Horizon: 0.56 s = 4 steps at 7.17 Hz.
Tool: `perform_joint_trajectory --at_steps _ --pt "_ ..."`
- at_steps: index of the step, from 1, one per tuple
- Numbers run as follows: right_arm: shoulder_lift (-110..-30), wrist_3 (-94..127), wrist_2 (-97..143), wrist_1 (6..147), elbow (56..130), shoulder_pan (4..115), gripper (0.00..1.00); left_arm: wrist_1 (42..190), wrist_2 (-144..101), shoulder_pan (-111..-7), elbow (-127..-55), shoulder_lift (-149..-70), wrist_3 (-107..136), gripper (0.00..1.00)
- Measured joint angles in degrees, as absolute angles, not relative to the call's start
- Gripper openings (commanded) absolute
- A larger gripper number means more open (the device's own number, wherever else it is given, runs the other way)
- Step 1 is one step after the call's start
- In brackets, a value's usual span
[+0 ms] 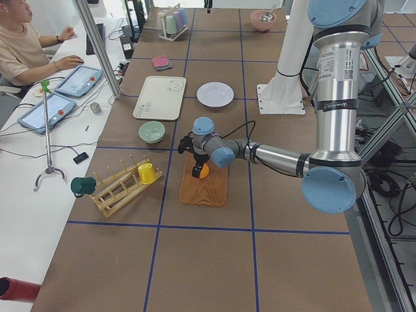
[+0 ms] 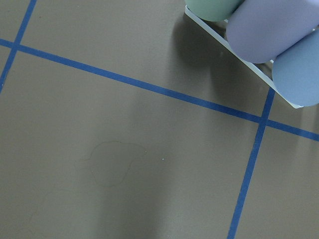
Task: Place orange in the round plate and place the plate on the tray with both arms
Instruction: 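Lower the left gripper onto the orange on the wooden board and grasp it, then carry the orange with the left gripper over the white plate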
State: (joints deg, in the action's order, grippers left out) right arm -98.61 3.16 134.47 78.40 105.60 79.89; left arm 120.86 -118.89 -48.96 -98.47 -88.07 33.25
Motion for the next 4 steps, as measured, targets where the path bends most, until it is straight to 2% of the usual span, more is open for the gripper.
perform_joint_trajectory --at_steps 1,2,4 --pt "-98.6 3.2 134.5 78.4 105.6 79.9 1.00 121.1 -118.4 -48.5 -98.0 -88.4 33.2 0.16" --pt "-98.6 3.2 134.5 78.4 105.5 79.9 1.00 121.5 -118.0 -48.0 -98.0 -88.4 33.2 0.00" --pt "-98.6 3.2 134.5 78.4 105.4 79.9 1.00 121.0 -118.4 -47.8 -101.1 -88.2 33.6 0.00"
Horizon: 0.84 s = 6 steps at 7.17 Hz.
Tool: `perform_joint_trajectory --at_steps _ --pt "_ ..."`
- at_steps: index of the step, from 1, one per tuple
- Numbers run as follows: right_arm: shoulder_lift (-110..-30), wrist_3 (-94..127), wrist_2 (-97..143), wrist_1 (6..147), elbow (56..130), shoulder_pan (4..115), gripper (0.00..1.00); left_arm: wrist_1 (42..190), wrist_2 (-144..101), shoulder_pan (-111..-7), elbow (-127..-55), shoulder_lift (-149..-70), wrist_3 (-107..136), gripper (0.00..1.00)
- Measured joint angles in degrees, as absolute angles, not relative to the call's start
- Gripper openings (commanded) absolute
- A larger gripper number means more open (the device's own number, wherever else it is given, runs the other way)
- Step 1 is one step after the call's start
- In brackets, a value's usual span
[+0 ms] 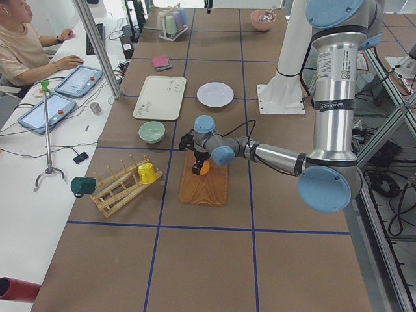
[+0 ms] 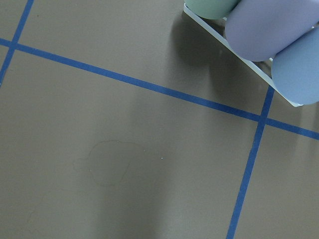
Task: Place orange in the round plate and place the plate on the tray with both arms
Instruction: 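Carry the orange with the left gripper over the white plate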
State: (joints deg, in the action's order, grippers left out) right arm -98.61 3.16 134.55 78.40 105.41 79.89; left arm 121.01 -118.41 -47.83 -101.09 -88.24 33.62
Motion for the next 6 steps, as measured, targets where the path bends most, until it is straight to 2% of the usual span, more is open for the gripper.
perform_joint_trajectory --at_steps 2,3,6 --pt "-98.6 3.2 134.6 78.4 105.4 79.9 1.00 114.6 -119.9 -47.7 -107.3 -90.7 38.1 0.00" --pt "-98.6 3.2 134.7 78.4 105.3 79.9 1.00 110.1 -120.0 -47.3 -109.1 -94.4 41.7 0.00" --pt "-98.5 3.3 134.9 78.4 105.3 79.9 1.00 93.2 -113.7 -36.7 -107.9 -114.2 58.1 0.00"
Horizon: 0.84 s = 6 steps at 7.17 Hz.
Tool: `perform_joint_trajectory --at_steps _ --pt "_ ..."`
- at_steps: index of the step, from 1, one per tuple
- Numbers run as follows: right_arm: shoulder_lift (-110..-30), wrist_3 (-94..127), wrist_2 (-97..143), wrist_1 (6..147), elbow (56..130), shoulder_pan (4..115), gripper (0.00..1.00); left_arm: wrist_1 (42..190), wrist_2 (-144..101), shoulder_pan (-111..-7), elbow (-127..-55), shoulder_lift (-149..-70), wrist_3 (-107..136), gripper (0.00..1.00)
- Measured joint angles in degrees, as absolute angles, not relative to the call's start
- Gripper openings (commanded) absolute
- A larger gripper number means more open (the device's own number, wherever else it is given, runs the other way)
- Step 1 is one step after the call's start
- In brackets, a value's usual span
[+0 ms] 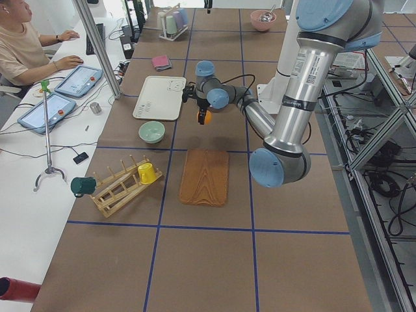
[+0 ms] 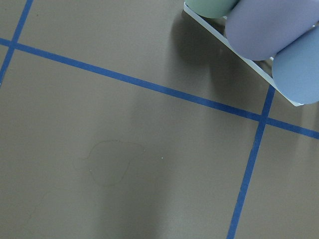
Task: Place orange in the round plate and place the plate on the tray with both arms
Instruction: 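Carry the orange with the left gripper over the white plate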
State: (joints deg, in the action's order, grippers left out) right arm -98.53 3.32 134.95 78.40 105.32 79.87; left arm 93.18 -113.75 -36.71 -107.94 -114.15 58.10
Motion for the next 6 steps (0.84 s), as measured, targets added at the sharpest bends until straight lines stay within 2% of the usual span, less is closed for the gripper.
perform_joint_trajectory --at_steps 2,3,4,5,6 --pt "-98.5 3.5 135.0 78.3 105.3 79.8 1.00 88.0 -109.1 -30.6 -100.9 -127.1 67.9 0.00" --pt "-98.5 3.6 135.1 78.3 105.3 79.8 1.00 88.3 -107.4 -28.7 -95.8 -132.0 70.5 0.04" --pt "-98.5 3.7 135.1 78.3 105.3 79.8 1.00 90.4 -106.6 -27.7 -90.8 -135.5 71.9 0.33" --pt "-98.4 3.7 135.1 78.3 105.3 79.7 1.00 93.4 -106.3 -27.2 -86.8 -137.2 72.5 0.73" --pt "-98.4 3.7 135.1 78.3 105.3 79.7 1.00 95.5 -106.1 -26.7 -84.6 -137.7 72.5 0.99"
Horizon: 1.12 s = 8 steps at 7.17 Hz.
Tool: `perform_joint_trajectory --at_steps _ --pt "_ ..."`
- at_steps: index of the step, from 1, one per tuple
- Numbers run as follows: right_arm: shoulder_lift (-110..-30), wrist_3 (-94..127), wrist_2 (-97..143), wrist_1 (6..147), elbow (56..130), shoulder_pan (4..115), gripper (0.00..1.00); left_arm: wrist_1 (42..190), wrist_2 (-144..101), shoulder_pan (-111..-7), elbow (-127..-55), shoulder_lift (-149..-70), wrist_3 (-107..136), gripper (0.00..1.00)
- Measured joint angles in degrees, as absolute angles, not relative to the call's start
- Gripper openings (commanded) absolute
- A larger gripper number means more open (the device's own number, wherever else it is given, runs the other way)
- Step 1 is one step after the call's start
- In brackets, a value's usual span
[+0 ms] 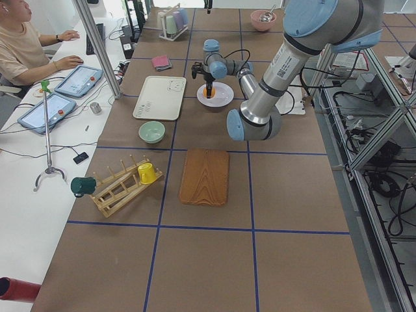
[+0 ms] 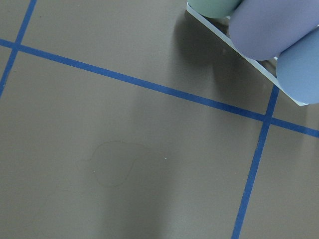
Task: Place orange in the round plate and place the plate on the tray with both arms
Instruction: 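Carry the orange with the left gripper over the white plate, then lower the orange onto the plate and open the left gripper, then withdraw the left arm to rest while the right gripper reaches toward the plate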
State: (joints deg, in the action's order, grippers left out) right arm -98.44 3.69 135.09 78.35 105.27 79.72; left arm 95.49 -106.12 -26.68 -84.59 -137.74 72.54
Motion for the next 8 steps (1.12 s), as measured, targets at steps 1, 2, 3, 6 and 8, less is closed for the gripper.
perform_joint_trajectory --at_steps 1,2,3,6,8 --pt "-98.4 3.7 135.1 78.3 105.2 79.7 1.00 96.4 -106.0 -26.2 -83.7 -137.9 72.5 0.99" --pt "-98.4 3.7 135.1 78.3 105.2 79.7 1.00 96.8 -105.8 -25.7 -83.5 -138.0 72.4 0.99" --pt "-98.3 3.7 135.1 78.4 105.2 79.6 1.00 96.9 -105.6 -25.2 -83.6 -137.9 72.3 0.99" --pt "-97.6 4.0 135.3 78.3 105.2 78.9 1.00 95.0 -106.3 -26.0 -89.0 -135.4 68.8 1.00" --pt "-96.6 6.2 136.8 78.3 105.5 78.2 1.00 88.9 -110.9 -32.9 -97.5 -129.6 58.9 1.00"
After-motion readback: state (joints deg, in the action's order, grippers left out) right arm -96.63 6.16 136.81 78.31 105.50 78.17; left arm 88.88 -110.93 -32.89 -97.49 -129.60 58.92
